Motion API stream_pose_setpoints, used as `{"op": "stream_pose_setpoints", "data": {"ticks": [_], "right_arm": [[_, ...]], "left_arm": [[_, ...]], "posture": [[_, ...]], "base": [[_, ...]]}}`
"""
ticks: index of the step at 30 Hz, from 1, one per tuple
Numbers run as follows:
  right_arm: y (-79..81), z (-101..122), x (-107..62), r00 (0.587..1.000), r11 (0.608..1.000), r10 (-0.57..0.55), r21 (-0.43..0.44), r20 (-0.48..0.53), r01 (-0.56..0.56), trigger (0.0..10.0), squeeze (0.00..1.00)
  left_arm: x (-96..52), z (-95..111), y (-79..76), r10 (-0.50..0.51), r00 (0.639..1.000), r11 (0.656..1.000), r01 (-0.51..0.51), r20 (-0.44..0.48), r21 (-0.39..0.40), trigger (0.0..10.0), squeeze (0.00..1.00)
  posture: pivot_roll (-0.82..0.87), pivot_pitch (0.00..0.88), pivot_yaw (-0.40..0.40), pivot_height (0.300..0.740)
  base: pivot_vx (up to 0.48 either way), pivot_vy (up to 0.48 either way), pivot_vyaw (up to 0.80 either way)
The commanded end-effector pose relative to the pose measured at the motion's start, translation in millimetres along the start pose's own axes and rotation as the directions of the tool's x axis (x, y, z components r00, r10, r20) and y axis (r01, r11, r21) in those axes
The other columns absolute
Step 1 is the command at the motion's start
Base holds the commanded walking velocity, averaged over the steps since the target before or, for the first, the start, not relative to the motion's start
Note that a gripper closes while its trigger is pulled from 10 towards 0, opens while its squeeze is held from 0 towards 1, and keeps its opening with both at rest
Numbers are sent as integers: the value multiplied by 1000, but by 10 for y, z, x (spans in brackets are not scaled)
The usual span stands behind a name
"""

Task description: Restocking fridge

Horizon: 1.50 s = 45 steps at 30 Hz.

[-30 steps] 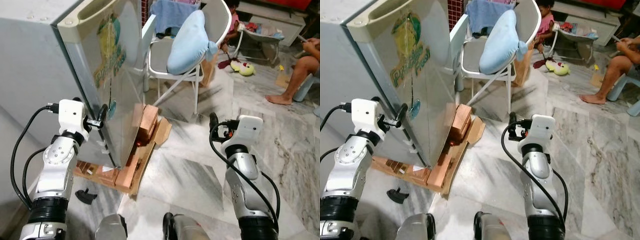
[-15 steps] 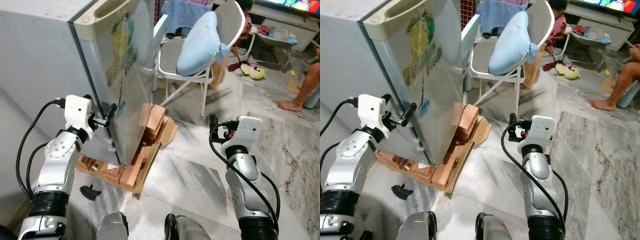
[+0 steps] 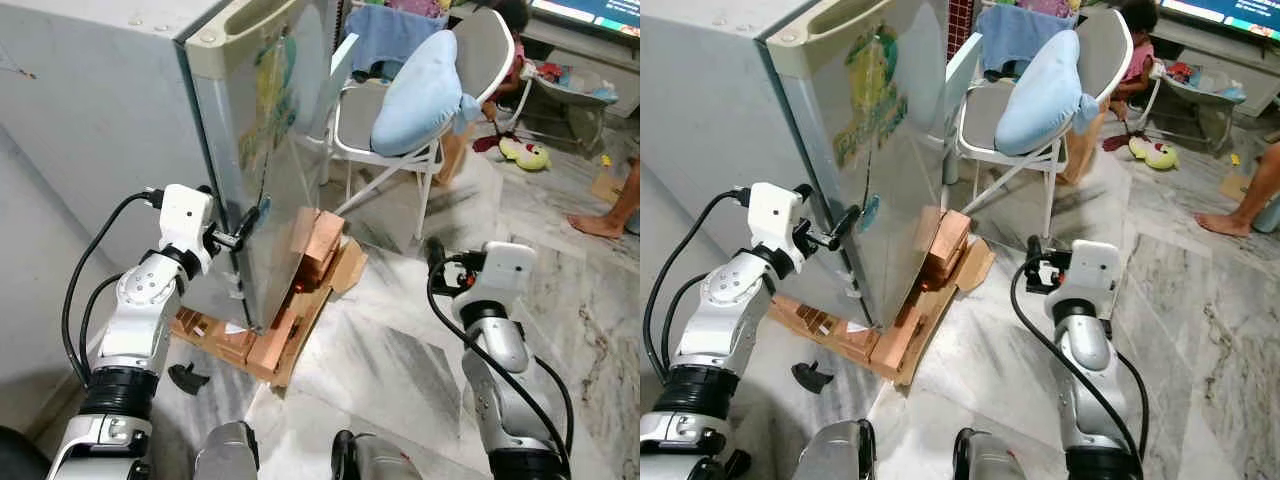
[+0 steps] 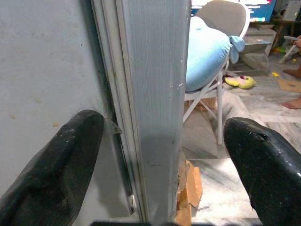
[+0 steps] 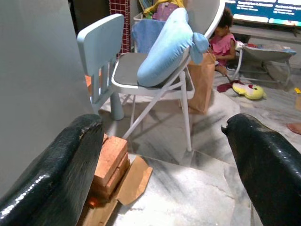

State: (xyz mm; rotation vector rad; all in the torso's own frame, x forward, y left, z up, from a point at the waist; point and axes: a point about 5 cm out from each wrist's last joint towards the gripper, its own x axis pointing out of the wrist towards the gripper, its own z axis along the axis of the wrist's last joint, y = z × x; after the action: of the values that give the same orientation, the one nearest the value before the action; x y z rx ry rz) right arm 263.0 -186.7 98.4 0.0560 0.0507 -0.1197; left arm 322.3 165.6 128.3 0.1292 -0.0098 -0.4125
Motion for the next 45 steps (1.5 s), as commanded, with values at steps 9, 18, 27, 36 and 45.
{"op": "stream_pose_setpoints", "data": {"ticks": [9, 18, 27, 36, 45], "right_arm": [[-68, 47, -21, 1000, 1000, -18, -13, 6, 18, 10000, 0], [-105, 12, -160, 1000, 1000, -12, -26, -19, 11, 10000, 0], [-159, -21, -286, 999, 999, -19, -38, -44, 17, 10000, 0], [-143, 18, -362, 999, 999, -9, -38, -35, 8, 10000, 0], [-107, 53, -407, 1000, 999, 10, -51, -20, -11, 10000, 0]], "left_arm": [[114, 16, -263, -131, 991, 991, 131, 6, 10, 10000, 0], [212, 66, -393, -184, 983, 983, 184, 22, 16, 10000, 0], [345, 58, -485, -168, 986, 985, 167, 13, 52, 10000, 0], [404, 274, -1486, -581, 807, 813, 570, 101, 120, 10000, 0], [310, -14, -1100, -471, 882, 875, 465, 10, 136, 10000, 0]], "posture": [[2, 106, -57, 740], [-11, 105, -55, 740], [-35, 105, -55, 740], [-45, 100, -55, 740], [-41, 104, -57, 740]], "base": [[0, 0, 0], [0, 0, 0], [0, 0, 0], [0, 0, 0], [0, 0, 0]]}}
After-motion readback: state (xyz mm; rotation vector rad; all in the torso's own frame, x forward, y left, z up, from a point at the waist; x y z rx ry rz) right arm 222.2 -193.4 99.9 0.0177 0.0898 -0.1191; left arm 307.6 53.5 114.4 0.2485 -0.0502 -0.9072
